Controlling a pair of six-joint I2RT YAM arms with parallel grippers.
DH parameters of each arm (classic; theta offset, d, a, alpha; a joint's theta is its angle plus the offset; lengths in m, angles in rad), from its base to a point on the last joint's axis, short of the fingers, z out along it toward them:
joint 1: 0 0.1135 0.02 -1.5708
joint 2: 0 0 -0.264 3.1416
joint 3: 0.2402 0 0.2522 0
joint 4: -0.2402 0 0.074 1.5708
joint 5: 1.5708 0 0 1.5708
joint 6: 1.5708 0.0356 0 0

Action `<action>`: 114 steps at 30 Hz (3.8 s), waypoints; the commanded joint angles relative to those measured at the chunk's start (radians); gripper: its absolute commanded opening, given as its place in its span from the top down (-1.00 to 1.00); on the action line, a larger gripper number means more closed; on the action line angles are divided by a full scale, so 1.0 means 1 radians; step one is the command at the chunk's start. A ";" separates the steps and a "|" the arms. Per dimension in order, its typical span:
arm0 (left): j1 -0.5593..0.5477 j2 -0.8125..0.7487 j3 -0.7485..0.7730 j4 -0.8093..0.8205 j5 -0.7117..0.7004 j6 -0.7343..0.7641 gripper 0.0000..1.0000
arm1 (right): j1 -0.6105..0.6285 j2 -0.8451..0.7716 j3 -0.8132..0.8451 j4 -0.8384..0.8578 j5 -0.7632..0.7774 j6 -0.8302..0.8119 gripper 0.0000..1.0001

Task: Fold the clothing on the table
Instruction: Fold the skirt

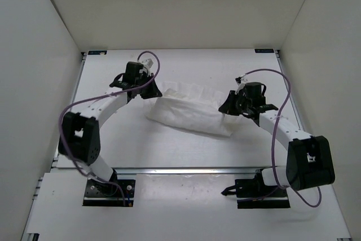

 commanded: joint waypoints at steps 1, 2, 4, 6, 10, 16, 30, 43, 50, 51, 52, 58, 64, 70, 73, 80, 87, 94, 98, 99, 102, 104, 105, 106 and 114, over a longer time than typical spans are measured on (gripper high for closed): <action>0.007 0.136 0.171 0.021 -0.081 0.045 0.99 | -0.024 0.051 0.051 0.064 0.085 -0.047 1.00; 0.004 0.172 0.211 -0.003 -0.092 0.053 1.00 | -0.036 0.069 0.066 0.072 0.090 -0.052 1.00; 0.008 0.273 0.362 -0.044 -0.066 0.045 1.00 | -0.035 0.095 0.094 0.072 0.117 -0.052 1.00; 0.015 0.366 0.465 -0.095 -0.049 0.039 1.00 | -0.039 0.117 0.125 0.071 0.114 -0.059 1.00; 0.005 0.404 0.559 -0.095 -0.099 0.059 1.00 | -0.033 0.112 0.165 0.060 0.105 -0.058 1.00; 0.028 0.538 0.757 -0.163 -0.087 0.074 1.00 | -0.052 0.143 0.209 0.049 0.123 -0.078 1.00; 0.044 0.182 0.403 -0.075 -0.049 0.188 1.00 | -0.016 0.121 0.284 0.000 0.154 -0.072 1.00; 0.025 0.188 0.852 -0.077 -0.014 0.188 1.00 | -0.056 0.150 0.782 -0.123 0.251 -0.216 0.99; -0.008 -0.079 0.263 -0.091 -0.049 0.255 1.00 | 0.056 -0.033 0.244 -0.077 0.231 -0.156 0.98; -0.027 -0.108 0.218 -0.112 -0.063 0.263 1.00 | 0.068 -0.064 0.213 -0.077 0.220 -0.144 1.00; -0.034 -0.163 0.129 -0.132 -0.067 0.246 1.00 | 0.077 -0.095 0.141 -0.086 0.197 -0.115 1.00; -0.056 -0.452 -0.149 -0.143 -0.067 0.113 1.00 | 0.080 -0.216 -0.004 -0.147 0.157 -0.023 1.00; -0.001 -0.333 -0.045 -0.052 -0.053 0.070 1.00 | -0.036 -0.111 0.111 -0.138 0.074 -0.068 1.00; 0.031 0.001 0.107 0.049 -0.070 -0.028 1.00 | -0.073 0.144 0.229 -0.089 0.048 -0.095 1.00; 0.058 0.115 0.142 0.049 -0.075 -0.039 0.88 | -0.082 0.239 0.260 -0.068 0.021 -0.095 0.85; 0.064 0.195 0.265 -0.038 -0.132 0.017 -0.98 | -0.059 0.256 0.304 -0.146 0.045 -0.122 -0.73; 0.067 0.071 0.263 -0.055 0.000 0.042 -0.48 | -0.108 0.076 0.271 -0.197 0.024 -0.121 -0.78; -0.053 0.023 -0.017 0.130 0.086 -0.114 1.00 | -0.012 0.075 0.116 0.051 -0.162 0.048 1.00; -0.056 0.055 -0.112 0.210 0.078 -0.144 1.00 | 0.094 0.204 0.163 0.044 -0.211 0.030 1.00; -0.047 0.057 -0.143 0.243 0.094 -0.160 1.00 | 0.106 0.247 0.165 0.070 -0.228 0.039 1.00; -0.028 0.088 -0.185 0.279 0.063 -0.177 1.00 | 0.103 0.360 0.203 0.048 -0.260 0.045 1.00; -0.007 0.118 -0.191 0.258 0.017 -0.162 1.00 | 0.108 0.417 0.226 0.002 -0.230 0.007 1.00; 0.010 0.127 -0.191 0.256 0.028 -0.154 1.00 | 0.099 0.423 0.226 -0.021 -0.202 -0.009 1.00; 0.016 0.137 -0.191 0.244 0.041 -0.156 1.00 | 0.099 0.431 0.225 -0.037 -0.185 -0.025 1.00; 0.050 0.229 -0.148 0.219 0.048 -0.110 1.00 | -0.026 0.339 0.134 -0.090 -0.142 -0.047 1.00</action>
